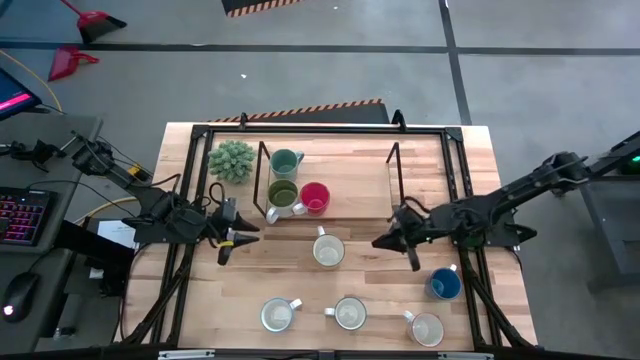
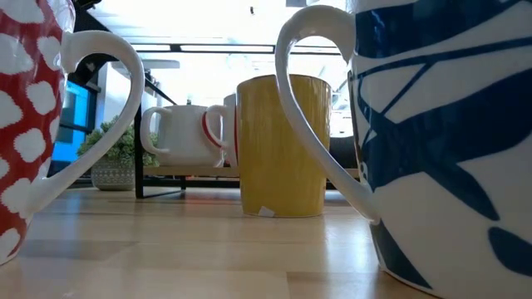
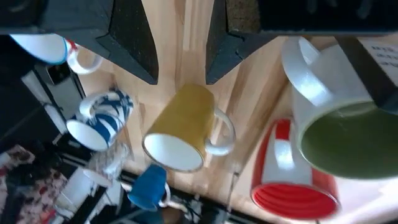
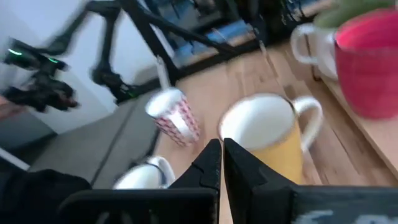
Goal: Place coffee mugs
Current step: Put the yellow mug on the shelf
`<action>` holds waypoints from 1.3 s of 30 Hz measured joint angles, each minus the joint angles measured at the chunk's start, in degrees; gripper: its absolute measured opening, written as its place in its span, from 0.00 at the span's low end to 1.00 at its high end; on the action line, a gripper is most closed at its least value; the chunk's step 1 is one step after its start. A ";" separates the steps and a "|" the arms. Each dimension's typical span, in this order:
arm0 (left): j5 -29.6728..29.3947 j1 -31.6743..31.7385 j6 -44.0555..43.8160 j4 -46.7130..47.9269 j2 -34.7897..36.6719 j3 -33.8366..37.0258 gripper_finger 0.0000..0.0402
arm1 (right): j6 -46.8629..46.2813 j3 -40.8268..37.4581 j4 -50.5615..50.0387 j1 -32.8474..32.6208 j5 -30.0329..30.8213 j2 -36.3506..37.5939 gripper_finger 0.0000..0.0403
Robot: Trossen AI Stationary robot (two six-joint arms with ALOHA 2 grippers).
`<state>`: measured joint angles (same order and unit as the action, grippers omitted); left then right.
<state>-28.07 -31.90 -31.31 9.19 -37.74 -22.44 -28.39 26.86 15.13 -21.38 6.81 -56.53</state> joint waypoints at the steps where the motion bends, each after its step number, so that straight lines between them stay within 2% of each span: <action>1: -0.72 0.00 0.00 -0.13 0.00 0.00 0.30 | 0.18 1.02 -0.54 0.02 -0.03 -1.56 0.00; 4: -1.14 -0.01 -0.36 -0.17 -0.01 0.00 0.30 | 3.66 5.72 -3.08 0.56 -1.26 -5.26 0.00; 6: -1.03 -0.02 -2.12 -0.15 -0.01 0.00 0.30 | 4.83 9.70 -9.76 1.37 -1.46 -7.70 0.02; 12: -1.12 -0.01 -3.61 -0.13 -0.02 0.00 0.30 | 9.22 23.32 -28.66 4.74 -1.07 -15.33 0.17; 18: -0.97 -0.01 -1.01 -0.12 0.00 0.00 0.30 | 13.45 34.17 -33.73 6.99 0.38 -24.25 0.29; 23: -0.43 0.00 0.31 -0.09 -0.02 0.00 0.30 | 12.83 41.65 -36.93 8.71 0.17 -31.65 0.30; 29: 5.61 -0.02 0.58 -0.11 -0.02 0.00 0.30 | 11.93 50.82 -43.51 9.35 -1.05 -40.36 0.30; 34: 9.44 -0.02 2.49 -0.06 -0.02 0.00 0.30 | 12.37 58.73 -53.81 9.35 -0.54 -46.66 0.30; 39: 9.96 0.00 4.89 -0.08 -0.02 0.00 0.30 | 12.82 62.65 -59.72 9.35 1.47 -50.76 0.30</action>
<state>-18.11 -31.90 -26.42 9.10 -37.76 -22.44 -15.57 89.51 -44.58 -12.03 8.28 -107.29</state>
